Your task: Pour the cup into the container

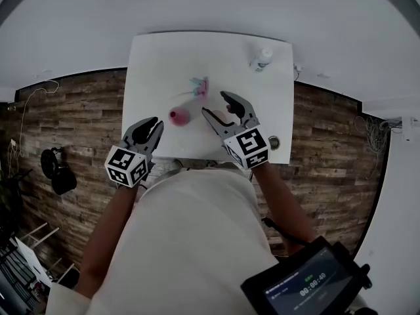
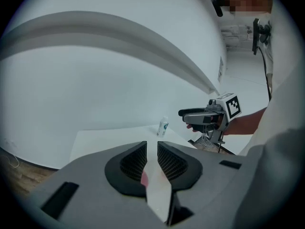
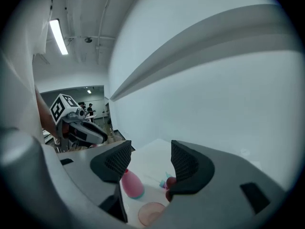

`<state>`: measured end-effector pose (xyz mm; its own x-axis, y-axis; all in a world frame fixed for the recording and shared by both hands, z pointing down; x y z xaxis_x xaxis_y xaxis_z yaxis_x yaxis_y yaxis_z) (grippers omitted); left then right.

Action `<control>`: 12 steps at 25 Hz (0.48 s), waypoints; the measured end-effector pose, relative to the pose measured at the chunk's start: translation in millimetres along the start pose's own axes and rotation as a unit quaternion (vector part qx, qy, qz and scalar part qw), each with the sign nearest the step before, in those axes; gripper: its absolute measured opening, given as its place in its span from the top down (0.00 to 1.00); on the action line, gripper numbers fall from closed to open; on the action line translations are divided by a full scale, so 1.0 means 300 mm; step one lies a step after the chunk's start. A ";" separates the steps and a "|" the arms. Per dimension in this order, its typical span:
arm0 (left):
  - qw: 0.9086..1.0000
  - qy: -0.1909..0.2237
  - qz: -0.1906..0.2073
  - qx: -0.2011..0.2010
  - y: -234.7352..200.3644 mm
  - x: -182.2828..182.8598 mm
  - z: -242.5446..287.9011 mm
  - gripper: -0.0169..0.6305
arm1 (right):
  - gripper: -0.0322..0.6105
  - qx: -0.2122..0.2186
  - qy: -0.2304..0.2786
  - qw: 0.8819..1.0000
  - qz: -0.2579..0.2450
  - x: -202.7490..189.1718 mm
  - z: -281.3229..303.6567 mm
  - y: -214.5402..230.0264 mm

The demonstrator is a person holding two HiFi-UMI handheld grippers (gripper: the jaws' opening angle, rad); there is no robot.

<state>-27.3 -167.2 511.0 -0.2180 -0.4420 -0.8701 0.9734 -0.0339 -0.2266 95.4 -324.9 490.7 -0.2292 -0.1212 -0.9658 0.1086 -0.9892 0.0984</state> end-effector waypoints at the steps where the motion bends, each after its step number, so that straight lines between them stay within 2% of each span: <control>1: 1.000 0.009 0.003 -0.002 -0.004 0.020 -0.018 0.87 | 0.53 -0.006 0.007 1.000 0.005 0.027 -0.003 -0.015; 7: 0.998 0.062 0.008 -0.005 -0.045 0.092 -0.154 0.87 | 0.53 -0.039 0.019 0.999 -0.002 0.117 -0.008 -0.096; 12: 0.996 0.089 -0.009 -0.003 -0.106 0.092 -0.294 0.89 | 0.53 -0.081 0.048 0.995 0.035 0.235 -0.038 -0.160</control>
<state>-70.5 -99.3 455.7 -0.2455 -0.2761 -0.9292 0.9688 -0.0350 -0.2455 85.1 -284.9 415.1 -0.1224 -0.1725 -0.9774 0.2776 -0.9514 0.1332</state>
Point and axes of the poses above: the fingertips, and each gripper's own axes: z forward along the fingers, y to its right, x out of its top, the point moved 4 cm from there along -z, backward along the fingers, and after that the axes turned 4 degrees about y, right-handed, at the moved point
